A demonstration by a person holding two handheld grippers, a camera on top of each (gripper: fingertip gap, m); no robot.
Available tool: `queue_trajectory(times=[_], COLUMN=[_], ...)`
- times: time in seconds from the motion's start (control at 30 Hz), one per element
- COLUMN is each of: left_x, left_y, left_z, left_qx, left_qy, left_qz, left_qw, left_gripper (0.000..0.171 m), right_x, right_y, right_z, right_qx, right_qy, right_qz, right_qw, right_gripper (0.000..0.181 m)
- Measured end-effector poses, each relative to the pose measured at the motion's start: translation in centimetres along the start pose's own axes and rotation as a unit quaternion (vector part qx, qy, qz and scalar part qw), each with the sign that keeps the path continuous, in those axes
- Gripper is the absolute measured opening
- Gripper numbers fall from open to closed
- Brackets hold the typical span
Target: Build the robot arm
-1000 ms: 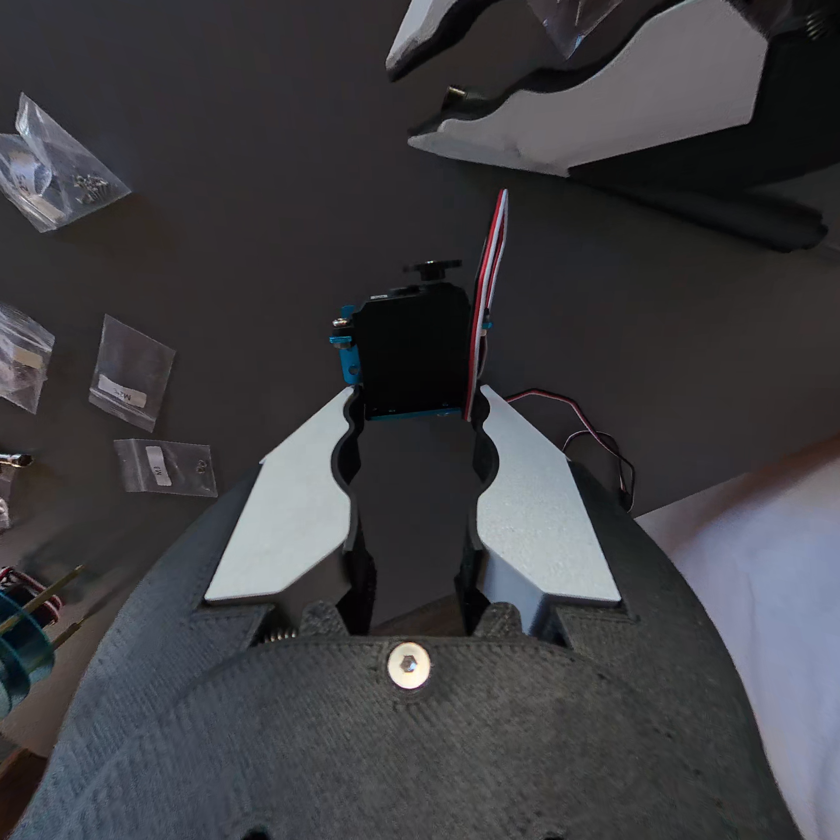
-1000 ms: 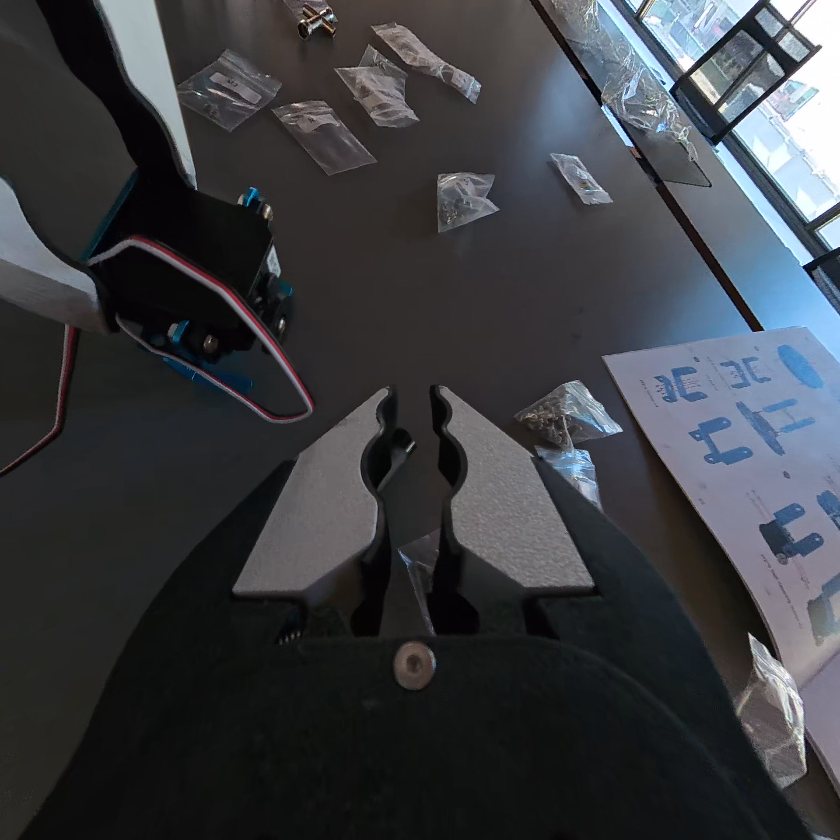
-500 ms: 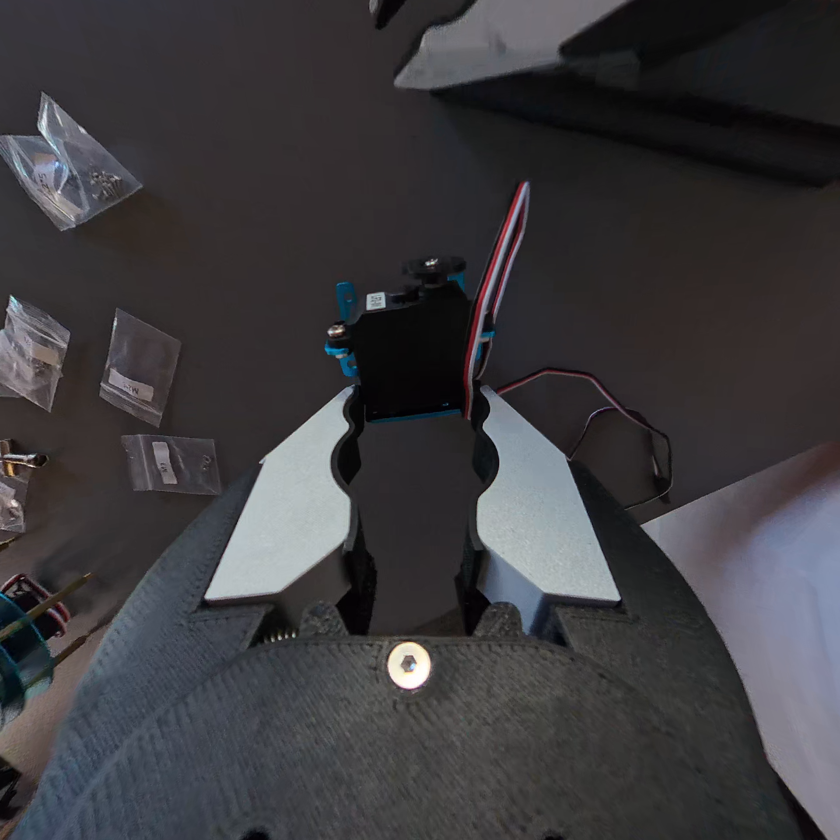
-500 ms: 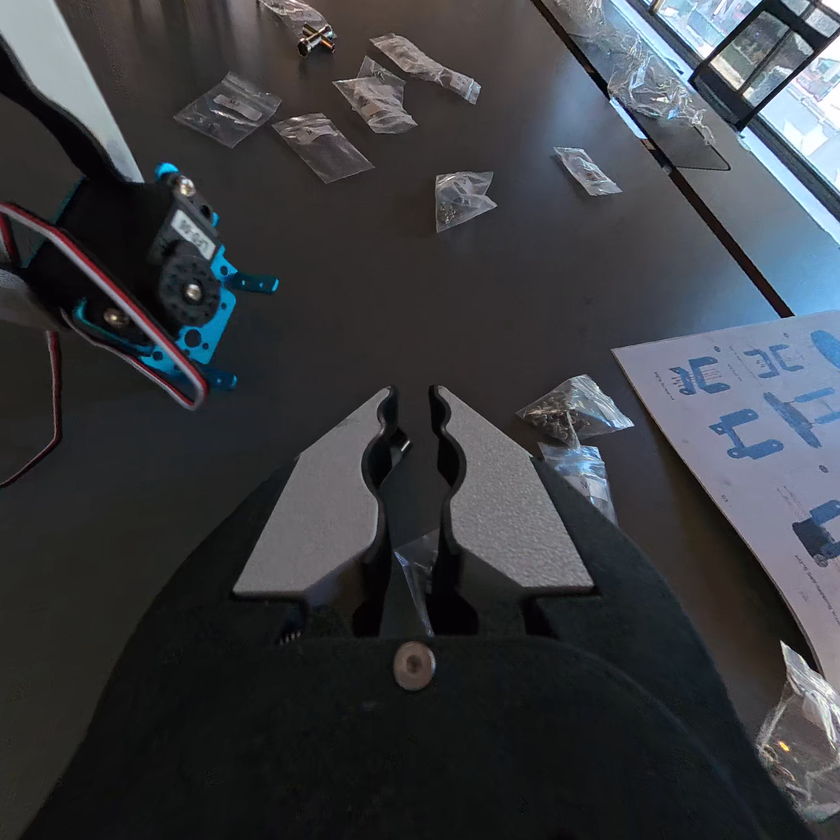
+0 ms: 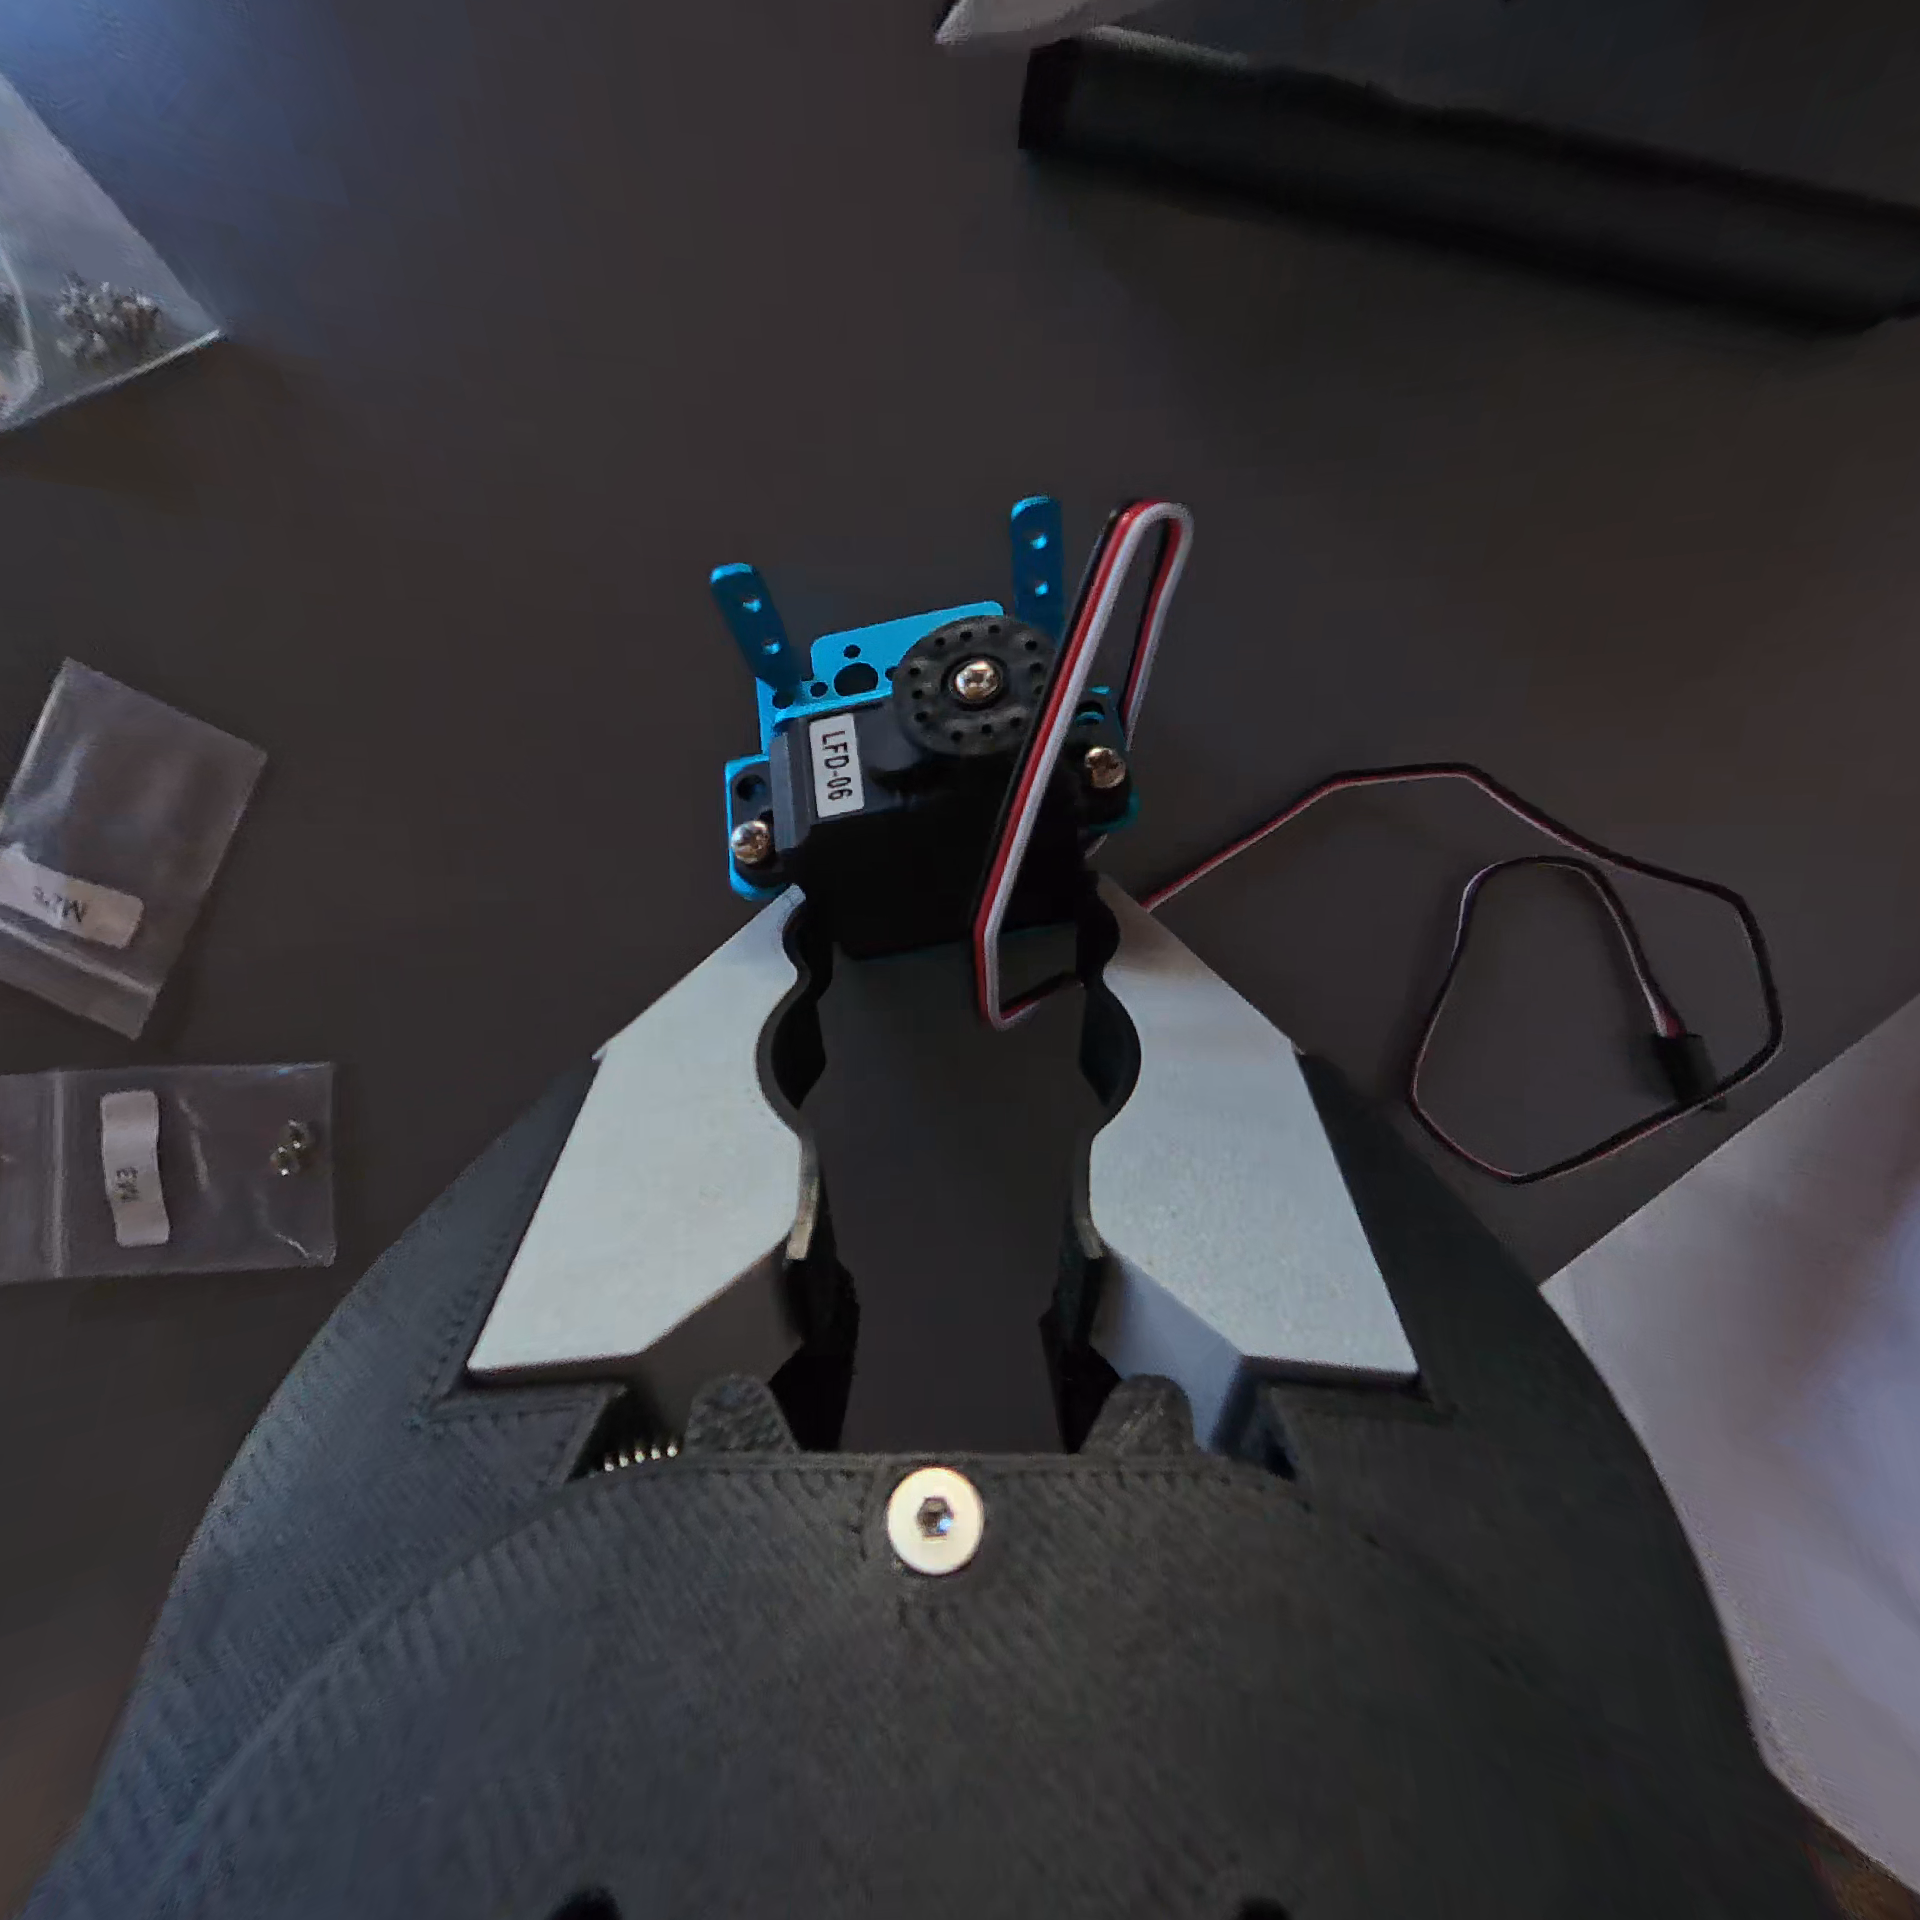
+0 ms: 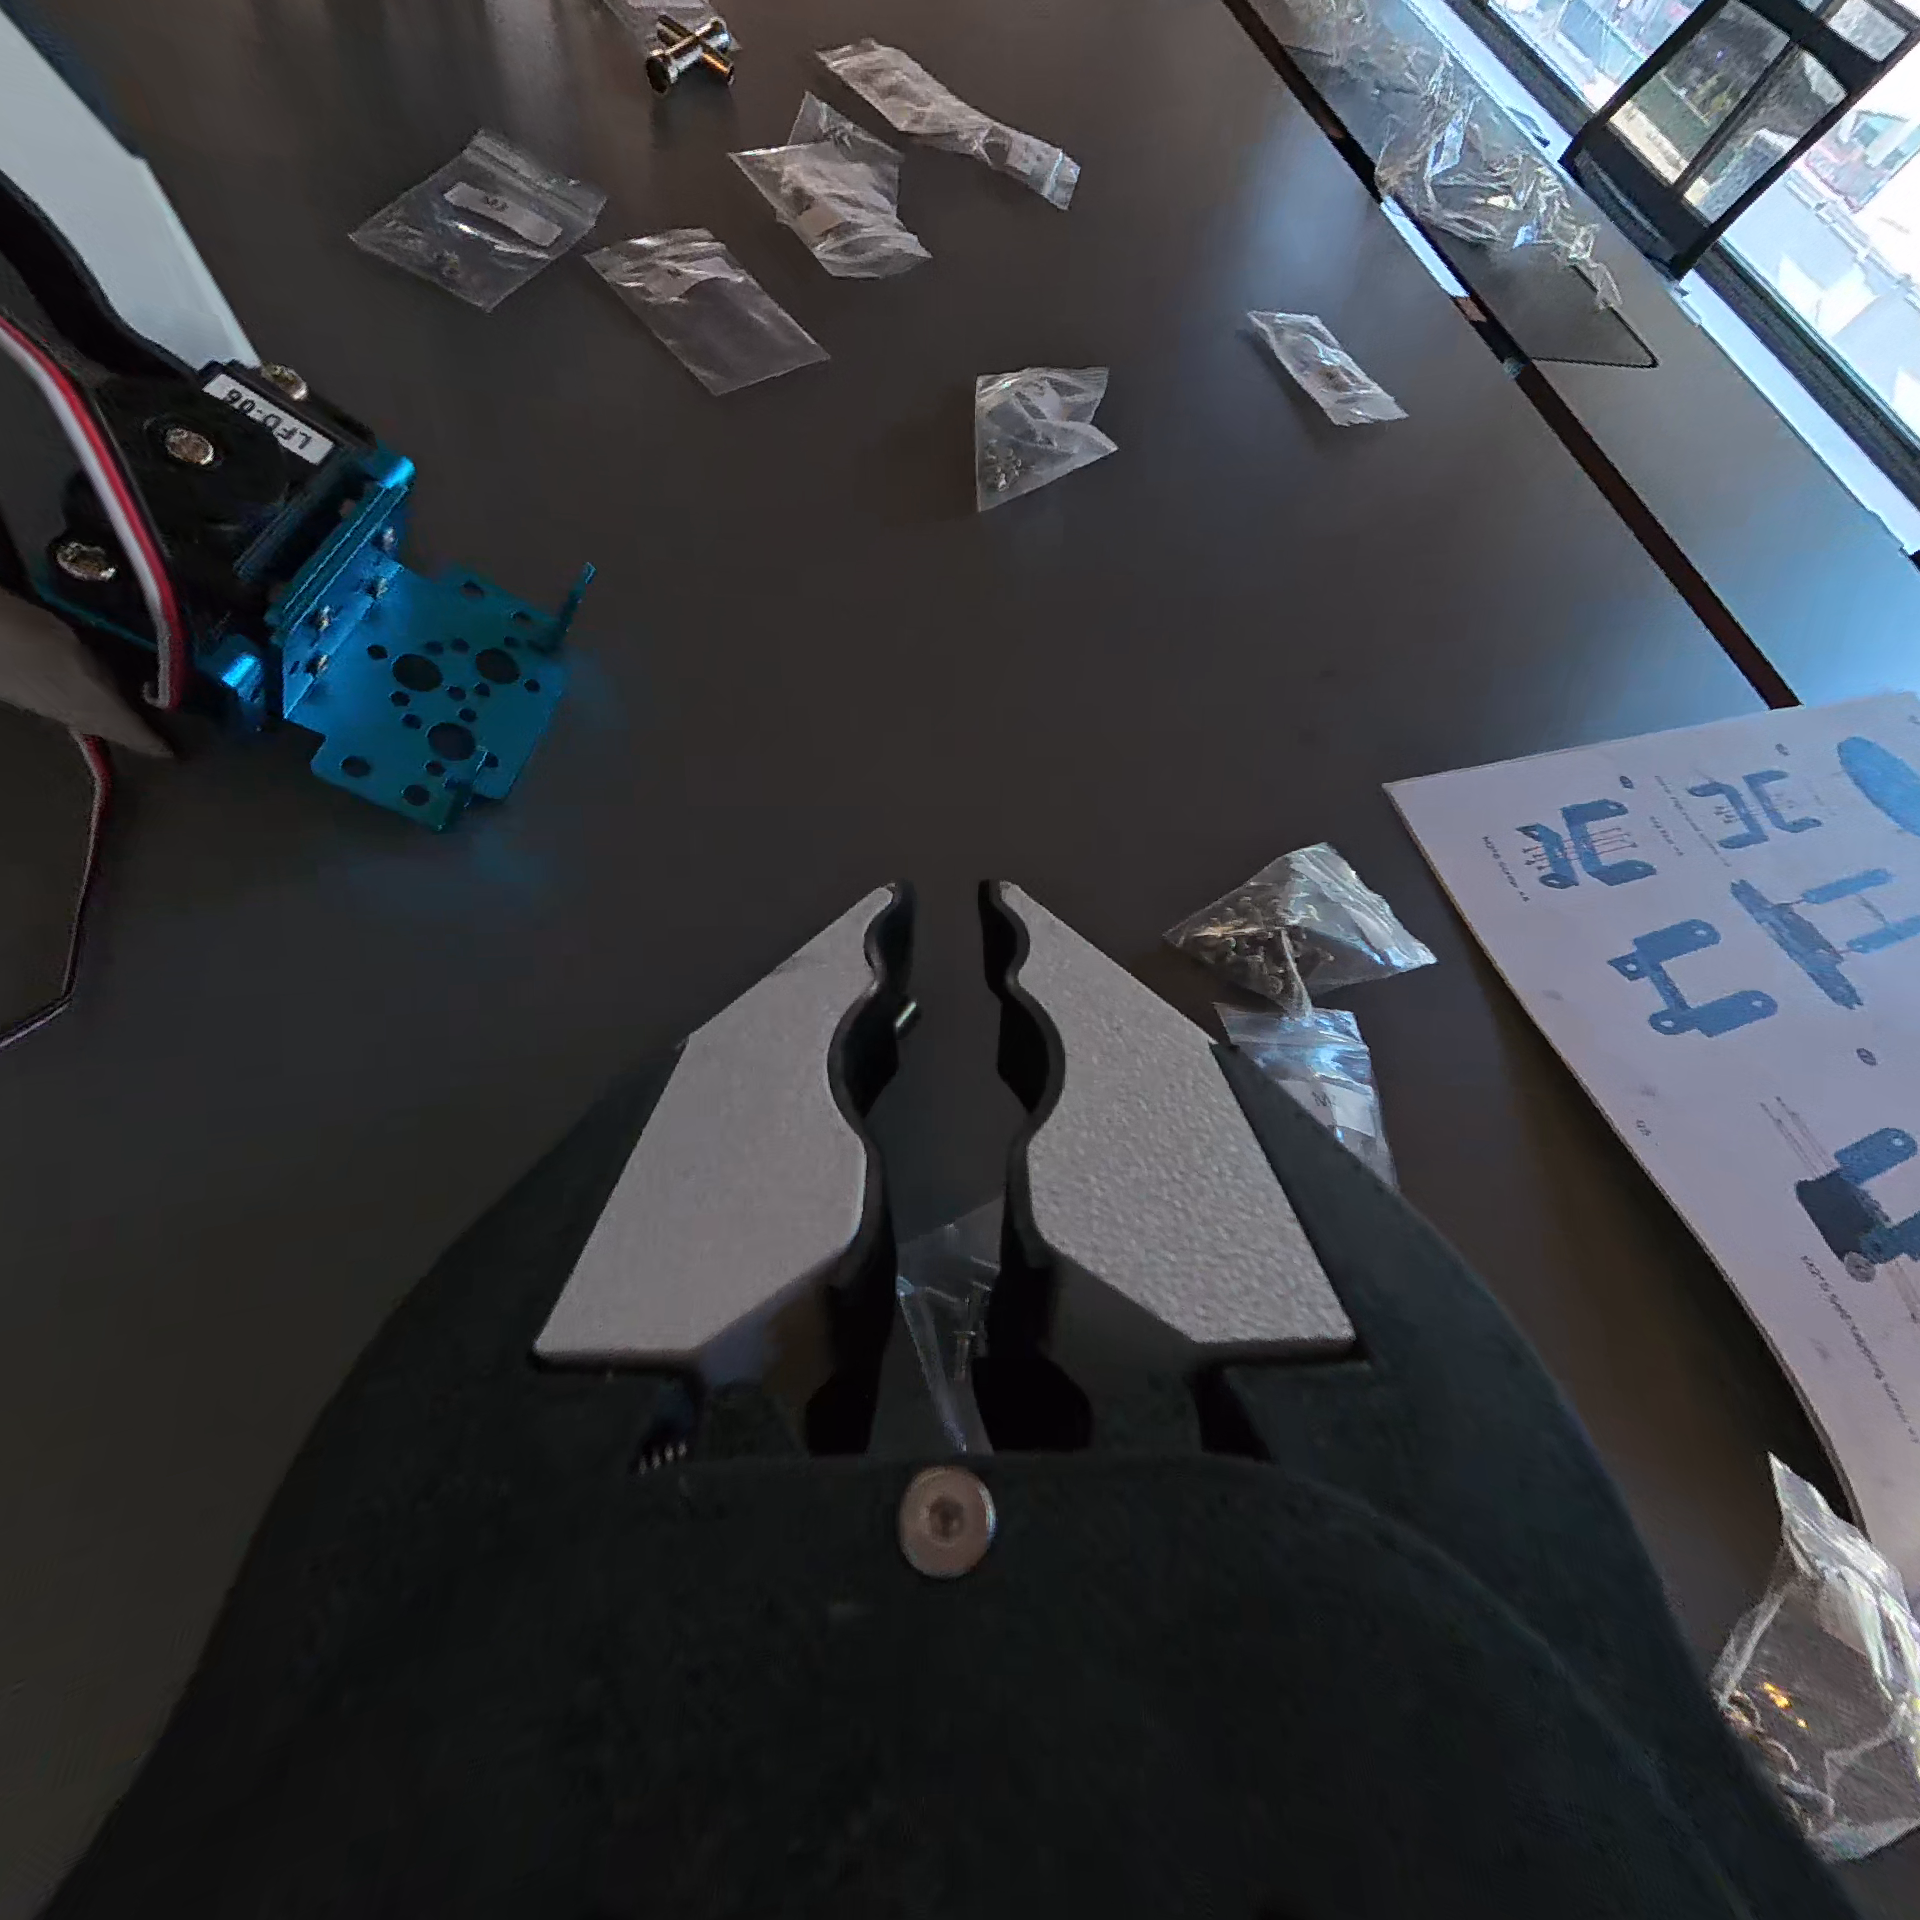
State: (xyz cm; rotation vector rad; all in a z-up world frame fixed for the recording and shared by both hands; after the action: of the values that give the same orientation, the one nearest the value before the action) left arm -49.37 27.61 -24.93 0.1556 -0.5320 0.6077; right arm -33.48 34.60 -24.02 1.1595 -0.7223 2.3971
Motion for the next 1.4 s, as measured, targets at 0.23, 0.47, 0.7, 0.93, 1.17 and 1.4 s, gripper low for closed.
queue_trajectory(times=[0.23,0.47,0.7,0.93,1.17,1.4], left_x=[-0.1,-1.3,-1.8,-2.0,-3.4,-1.8], left_y=[0.3,0.2,-0.8,-1.2,3.3,5.5], left_z=[0.1,1.6,3.8,5.1,4.5,3.8], left_qx=[-0.023,-0.042,-0.119,-0.166,-0.167,-0.187], left_qy=[-0.017,-0.068,-0.139,-0.169,-0.14,-0.155], left_qz=[0.004,0.046,0.061,0.039,0.013,-0.043], left_qw=[1.0,0.996,0.981,0.971,0.976,0.969], left_gripper=[0.05,0.059,0.021,0.014,0.014,0.024], right_x=[-0.1,-0.2,1.4,-1.8,-7.8,-8.5], right_y=[0.1,0.1,-1.2,-4.4,-3.1,-0.9], right_z=[0.2,0.5,3.0,13.0,20.8,20.6], right_qx=[-0.002,-0.011,-0.022,-0.103,-0.125,-0.204], right_qy=[-0.004,-0.008,-0.018,0.031,0.167,0.2], right_qz=[0.013,0.022,0.019,-0.137,-0.213,-0.229], right_qw=[1.0,1.0,0.999,0.985,0.955,0.931], right_gripper=[0.013,0.014,0.014,0.015,0.013,0.013])
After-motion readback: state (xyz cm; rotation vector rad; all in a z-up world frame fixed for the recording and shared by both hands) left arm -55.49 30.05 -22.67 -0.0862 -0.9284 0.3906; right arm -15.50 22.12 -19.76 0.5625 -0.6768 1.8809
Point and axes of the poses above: each gripper's, where its closed fingertips meet, z back along the fingers, x out of its top, y = z × x across the jaws, the point moved 5 cm from there along z, back along the fingers, and after that the axes turned 3 degrees about z, right-handed, at the moved point
